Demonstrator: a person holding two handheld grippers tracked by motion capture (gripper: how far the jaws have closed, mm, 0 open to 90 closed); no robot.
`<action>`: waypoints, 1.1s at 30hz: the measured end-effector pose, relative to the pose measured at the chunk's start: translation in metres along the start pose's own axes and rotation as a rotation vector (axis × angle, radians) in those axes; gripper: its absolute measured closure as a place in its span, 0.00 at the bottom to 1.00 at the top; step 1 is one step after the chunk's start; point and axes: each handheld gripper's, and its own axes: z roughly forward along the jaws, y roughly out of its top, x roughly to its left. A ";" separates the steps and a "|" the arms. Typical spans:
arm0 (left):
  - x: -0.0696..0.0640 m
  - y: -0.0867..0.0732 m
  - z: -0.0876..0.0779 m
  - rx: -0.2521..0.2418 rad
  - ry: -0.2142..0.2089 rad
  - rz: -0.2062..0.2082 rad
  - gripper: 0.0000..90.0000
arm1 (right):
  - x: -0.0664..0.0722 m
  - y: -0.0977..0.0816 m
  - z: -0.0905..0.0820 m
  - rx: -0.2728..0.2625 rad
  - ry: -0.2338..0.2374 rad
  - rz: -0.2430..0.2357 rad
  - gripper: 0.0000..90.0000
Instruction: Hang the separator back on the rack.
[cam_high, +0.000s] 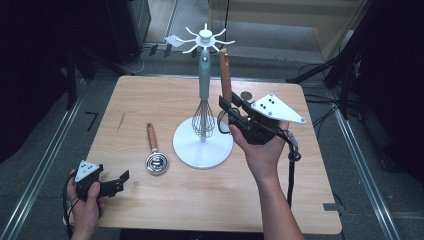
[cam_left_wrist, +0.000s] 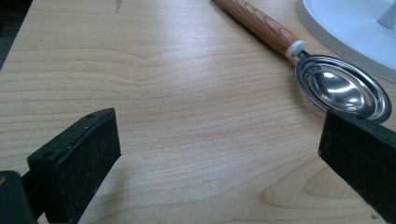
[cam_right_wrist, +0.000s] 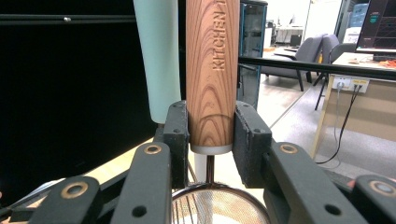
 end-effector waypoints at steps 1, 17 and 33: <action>0.000 0.000 0.000 -0.002 0.002 0.000 0.00 | 0.000 0.000 0.001 0.001 0.002 0.002 0.79; 0.000 0.000 0.000 0.002 -0.002 0.003 0.00 | 0.001 -0.001 0.009 0.004 0.039 0.024 0.78; 0.000 0.000 0.000 0.003 -0.005 0.003 0.00 | 0.000 0.004 0.002 -0.008 0.042 0.024 0.72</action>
